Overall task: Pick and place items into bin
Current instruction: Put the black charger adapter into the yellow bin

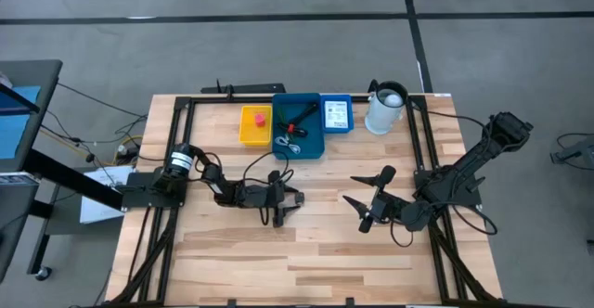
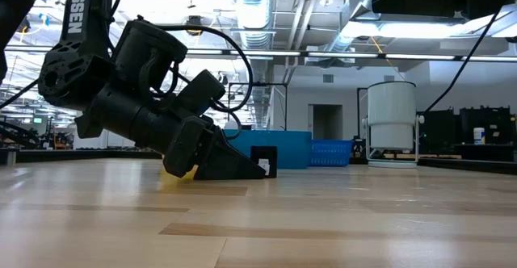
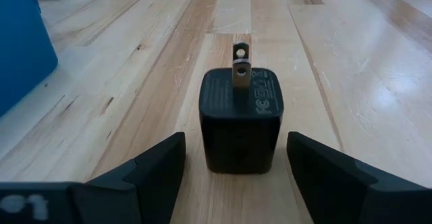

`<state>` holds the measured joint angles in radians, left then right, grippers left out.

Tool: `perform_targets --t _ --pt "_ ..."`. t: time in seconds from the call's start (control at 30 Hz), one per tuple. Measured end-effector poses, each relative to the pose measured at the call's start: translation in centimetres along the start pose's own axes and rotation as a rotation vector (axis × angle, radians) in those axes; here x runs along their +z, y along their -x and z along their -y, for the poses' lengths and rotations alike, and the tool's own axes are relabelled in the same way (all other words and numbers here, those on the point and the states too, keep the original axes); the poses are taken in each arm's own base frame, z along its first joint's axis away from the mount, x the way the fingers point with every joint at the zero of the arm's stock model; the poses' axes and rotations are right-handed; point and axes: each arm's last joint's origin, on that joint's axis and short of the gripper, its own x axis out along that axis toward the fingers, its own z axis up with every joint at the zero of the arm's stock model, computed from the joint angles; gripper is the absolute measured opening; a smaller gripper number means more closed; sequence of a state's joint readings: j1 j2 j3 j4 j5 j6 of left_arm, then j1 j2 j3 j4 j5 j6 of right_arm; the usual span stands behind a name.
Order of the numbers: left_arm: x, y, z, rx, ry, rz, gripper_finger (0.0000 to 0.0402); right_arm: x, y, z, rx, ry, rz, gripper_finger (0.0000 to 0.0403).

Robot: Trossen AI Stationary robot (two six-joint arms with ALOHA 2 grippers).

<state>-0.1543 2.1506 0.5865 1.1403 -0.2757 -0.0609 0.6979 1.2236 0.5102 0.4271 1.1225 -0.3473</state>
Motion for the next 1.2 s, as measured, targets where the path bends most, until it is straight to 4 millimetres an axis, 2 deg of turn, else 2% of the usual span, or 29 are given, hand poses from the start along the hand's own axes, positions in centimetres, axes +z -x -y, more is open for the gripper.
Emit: perform_targets --t 0.47,0.97,1.2 --pt "0.8 -1.2 0.1 0.003 -0.047 -0.02 0.0249 0.0 0.0 0.0 0.0 0.0 0.0 0.0276" --pt "0.8 -1.2 0.2 -0.027 -0.044 -0.024 0.0156 0.0 0.0 0.0 0.001 0.001 0.0 0.0276" --pt "0.9 -1.2 0.2 -0.023 -0.039 -0.005 0.015 0.0 0.0 0.0 0.001 0.001 0.0 0.0276"
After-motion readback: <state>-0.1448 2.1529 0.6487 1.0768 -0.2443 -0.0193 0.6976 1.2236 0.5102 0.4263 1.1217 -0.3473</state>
